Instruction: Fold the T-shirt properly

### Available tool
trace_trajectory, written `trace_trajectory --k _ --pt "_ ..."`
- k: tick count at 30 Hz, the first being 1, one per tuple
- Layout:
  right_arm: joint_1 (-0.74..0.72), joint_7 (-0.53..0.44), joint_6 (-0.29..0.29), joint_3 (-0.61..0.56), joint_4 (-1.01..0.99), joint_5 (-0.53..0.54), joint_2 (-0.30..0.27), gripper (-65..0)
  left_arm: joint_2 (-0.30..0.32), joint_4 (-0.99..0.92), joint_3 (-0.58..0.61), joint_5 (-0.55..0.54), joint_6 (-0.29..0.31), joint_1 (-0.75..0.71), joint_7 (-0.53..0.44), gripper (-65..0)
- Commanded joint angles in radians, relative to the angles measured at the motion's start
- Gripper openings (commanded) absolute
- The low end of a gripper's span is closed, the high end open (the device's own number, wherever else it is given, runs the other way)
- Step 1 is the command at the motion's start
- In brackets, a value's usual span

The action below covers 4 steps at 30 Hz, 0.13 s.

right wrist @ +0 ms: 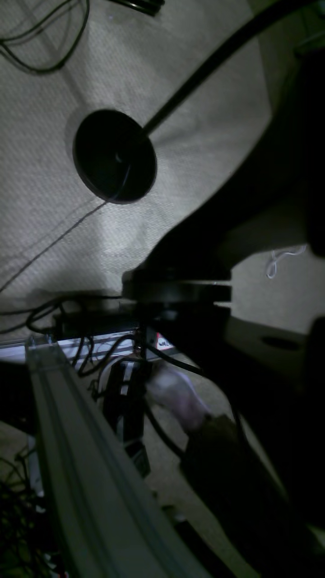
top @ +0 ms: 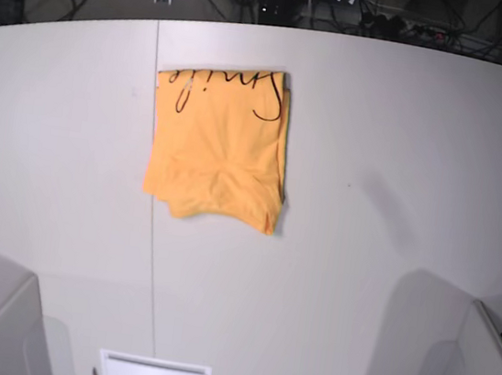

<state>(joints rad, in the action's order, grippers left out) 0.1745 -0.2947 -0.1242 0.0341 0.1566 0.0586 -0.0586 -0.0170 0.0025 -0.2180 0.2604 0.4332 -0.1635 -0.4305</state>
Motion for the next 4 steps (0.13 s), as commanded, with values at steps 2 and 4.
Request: trace_trajectory --k 2,4 --pt "0.015 -0.005 -0.002 -0.001 -0.004 0.001 0.001 -65.0 -0.002 -0.002 0.002 0.004 0.008 -0.011 -0.008 -65.0" --pt "0.015 -0.005 -0.002 -0.003 -0.004 0.001 0.015 -65.0 -0.001 0.000 0.002 0.004 0.008 -0.011 -0.008 -65.0"
